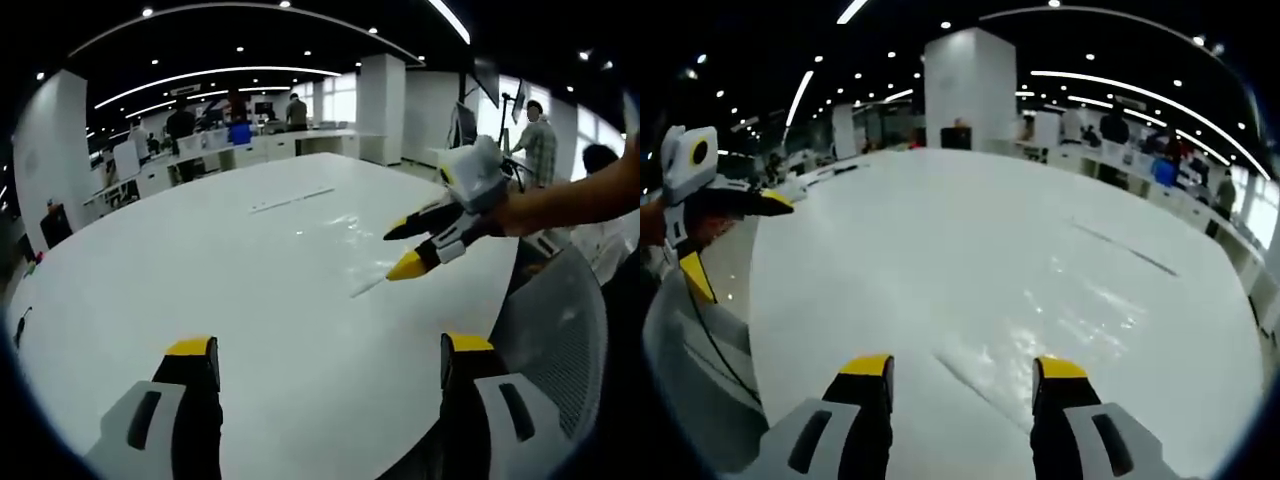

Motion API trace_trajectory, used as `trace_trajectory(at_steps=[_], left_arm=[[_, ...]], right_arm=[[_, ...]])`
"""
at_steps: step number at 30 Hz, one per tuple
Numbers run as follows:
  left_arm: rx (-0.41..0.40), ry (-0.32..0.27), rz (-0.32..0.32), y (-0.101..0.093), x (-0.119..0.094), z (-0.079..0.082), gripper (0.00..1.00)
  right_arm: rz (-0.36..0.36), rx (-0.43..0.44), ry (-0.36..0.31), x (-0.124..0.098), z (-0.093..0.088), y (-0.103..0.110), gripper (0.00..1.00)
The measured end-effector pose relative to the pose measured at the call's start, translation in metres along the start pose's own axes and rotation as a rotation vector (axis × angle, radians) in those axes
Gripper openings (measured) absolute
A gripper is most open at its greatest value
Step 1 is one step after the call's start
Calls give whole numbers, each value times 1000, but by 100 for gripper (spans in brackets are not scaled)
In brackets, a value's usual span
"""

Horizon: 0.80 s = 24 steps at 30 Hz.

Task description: Open the resealable bag by pulling the two sides of the seal apart until the entire bag opening is separated and visibly accessible.

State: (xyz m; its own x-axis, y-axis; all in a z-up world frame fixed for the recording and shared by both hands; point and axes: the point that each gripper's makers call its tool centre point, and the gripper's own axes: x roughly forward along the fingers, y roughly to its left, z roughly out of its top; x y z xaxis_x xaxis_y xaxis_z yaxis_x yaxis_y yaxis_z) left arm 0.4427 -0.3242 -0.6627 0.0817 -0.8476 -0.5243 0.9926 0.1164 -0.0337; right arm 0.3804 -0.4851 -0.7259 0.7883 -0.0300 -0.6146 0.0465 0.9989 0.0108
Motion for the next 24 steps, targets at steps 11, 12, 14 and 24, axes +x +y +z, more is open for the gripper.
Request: trace_trajectory(at_steps=[11,12,14,24], left_arm=[[14,13,-12,2,5,2,89],[17,15,-13,3,5,2,89],[22,15,-14,3,6,3,89],[23,22,-18,2,8,3,88]], right_arm=[[47,-48,41,15,-6,5,42],[48,-52,46,16,-6,5,41],[52,-56,49,19,-7,5,39],[57,-98,83,26,-14,3,26]])
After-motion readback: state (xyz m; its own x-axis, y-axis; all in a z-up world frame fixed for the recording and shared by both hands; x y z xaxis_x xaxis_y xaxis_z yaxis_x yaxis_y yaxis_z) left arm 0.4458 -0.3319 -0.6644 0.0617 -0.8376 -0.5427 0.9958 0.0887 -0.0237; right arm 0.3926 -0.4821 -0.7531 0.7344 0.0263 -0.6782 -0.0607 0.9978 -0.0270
